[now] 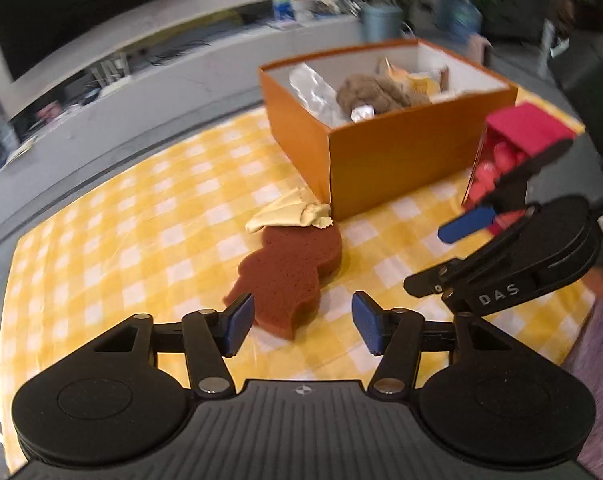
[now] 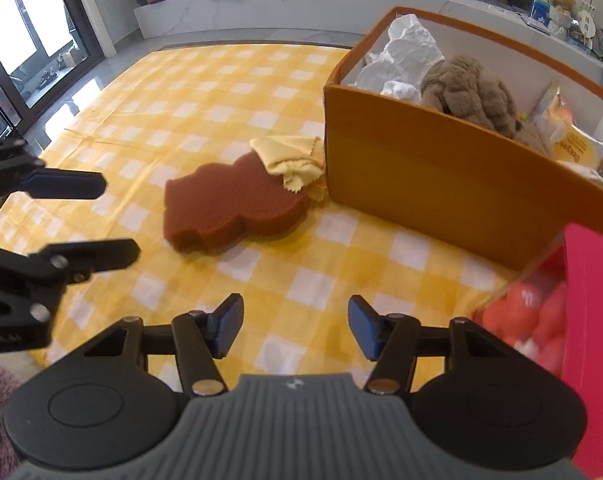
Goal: Organize soft objects
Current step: 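Move both open tools back toward the brown sponge and yellow cloth, then grasp the brown bear sponge with the left tool while the right tool grasps the yellow cloth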
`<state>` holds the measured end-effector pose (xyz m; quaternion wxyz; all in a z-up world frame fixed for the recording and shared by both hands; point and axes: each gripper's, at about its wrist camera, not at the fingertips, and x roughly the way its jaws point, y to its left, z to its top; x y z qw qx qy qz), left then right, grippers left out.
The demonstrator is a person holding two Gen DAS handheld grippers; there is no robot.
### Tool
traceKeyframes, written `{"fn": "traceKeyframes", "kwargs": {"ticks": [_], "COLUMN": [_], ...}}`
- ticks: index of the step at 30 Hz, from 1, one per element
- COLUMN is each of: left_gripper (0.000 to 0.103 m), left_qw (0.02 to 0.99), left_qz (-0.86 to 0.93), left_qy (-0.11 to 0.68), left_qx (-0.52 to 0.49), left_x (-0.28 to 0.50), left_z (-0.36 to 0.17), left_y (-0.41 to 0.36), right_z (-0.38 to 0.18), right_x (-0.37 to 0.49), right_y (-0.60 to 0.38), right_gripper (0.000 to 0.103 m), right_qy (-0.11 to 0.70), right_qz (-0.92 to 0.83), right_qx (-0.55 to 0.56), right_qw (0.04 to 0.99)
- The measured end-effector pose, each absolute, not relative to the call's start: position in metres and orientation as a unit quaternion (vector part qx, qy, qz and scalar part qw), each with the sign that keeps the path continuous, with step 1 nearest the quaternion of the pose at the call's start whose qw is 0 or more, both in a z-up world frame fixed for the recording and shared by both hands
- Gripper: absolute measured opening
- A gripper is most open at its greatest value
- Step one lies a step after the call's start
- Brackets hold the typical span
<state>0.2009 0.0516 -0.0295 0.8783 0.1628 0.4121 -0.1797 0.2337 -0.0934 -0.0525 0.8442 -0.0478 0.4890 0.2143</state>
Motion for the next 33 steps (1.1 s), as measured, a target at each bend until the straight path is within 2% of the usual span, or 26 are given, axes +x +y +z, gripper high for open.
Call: {"fn": "traceKeyframes", "kwargs": {"ticks": [5,12,14,18,20,30,33], "left_gripper": [0.075,0.076,0.08,0.085,0.089,0.088,0.077], "left_qw": [0.849,0.801,0.793,0.785,0.784,0.795,0.803], "left_qz": [-0.187,-0.224,-0.233,-0.243,-0.245,-0.243,-0.241], "left_qy": [0.453,0.482,0.478,0.475,0.482,0.495,0.495], "left_qx": [0.195,0.274,0.297,0.314,0.305,0.252,0.227], "left_x": [0.234,0.255,0.256,0.266,0.274,0.284,0.281], "left_z": [-0.048,-0.077,-0.08,-0.082,-0.085,-0.105,-0.104], "left_y": [0.049,0.046,0.045,0.046,0.047,0.043,0.046], "right_z": [-0.059,-0.07,-0.075,-0.081,-0.083,-0.08,-0.078], "right_x": [0.253,0.274,0.277,0.277,0.278,0.273,0.273], "right_y": [-0.091,-0.091,-0.09,-0.09,-0.089,-0.082,-0.083], "right_gripper": [0.064,0.067,0.068,0.08,0.08,0.08,0.08], "right_qy": [0.498,0.51,0.514,0.515,0.515,0.482,0.472], "right_qz": [0.208,0.21,0.213,0.22,0.223,0.228,0.235], "right_qx": [-0.041,-0.027,-0.027,-0.027,-0.026,-0.043,-0.043], "right_qw": [0.841,0.834,0.831,0.828,0.827,0.845,0.849]}}
